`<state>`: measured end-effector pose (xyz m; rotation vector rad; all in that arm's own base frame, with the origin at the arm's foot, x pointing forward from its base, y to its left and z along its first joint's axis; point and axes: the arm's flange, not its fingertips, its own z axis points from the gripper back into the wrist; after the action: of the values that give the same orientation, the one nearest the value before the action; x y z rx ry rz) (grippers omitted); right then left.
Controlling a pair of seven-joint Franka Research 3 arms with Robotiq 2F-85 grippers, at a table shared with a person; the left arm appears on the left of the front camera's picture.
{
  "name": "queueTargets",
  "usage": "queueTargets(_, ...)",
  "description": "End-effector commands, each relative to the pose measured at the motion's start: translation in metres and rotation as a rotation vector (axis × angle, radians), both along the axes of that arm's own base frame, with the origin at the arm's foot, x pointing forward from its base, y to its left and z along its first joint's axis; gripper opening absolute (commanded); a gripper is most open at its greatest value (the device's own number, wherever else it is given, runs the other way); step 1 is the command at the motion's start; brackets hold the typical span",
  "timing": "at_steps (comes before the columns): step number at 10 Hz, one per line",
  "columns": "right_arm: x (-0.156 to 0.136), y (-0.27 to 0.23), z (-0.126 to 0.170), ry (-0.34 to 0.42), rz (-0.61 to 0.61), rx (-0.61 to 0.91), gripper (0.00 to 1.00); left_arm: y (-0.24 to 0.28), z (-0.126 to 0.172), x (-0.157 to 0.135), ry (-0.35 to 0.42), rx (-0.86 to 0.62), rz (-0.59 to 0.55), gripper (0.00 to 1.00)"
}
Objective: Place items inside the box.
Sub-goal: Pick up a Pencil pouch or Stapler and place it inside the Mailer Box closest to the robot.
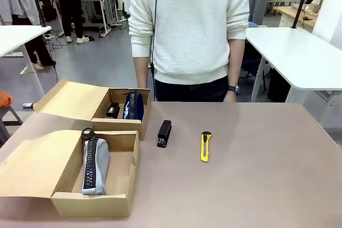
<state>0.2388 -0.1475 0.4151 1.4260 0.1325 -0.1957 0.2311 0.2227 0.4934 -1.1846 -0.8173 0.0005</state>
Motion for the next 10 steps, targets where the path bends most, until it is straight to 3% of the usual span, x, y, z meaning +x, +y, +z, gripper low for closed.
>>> queueTargets(1, 0.002, 0.004, 0.003, 0.024, -0.006, 0.013, 1.00, -0.001, 0.002, 0.000, -0.028, -0.008, 0.000, 1.00)
queueTargets(9, 0.002, 0.002, -0.002, 0.011, 0.005, -0.002, 1.00, -0.001, 0.002, 0.000, -0.028, -0.008, 0.000, 1.00)
queueTargets(10, 0.015, 0.027, 0.009, 0.046, 0.058, -0.129, 1.00, -0.001, 0.002, 0.000, -0.028, -0.008, 0.000, 1.00)
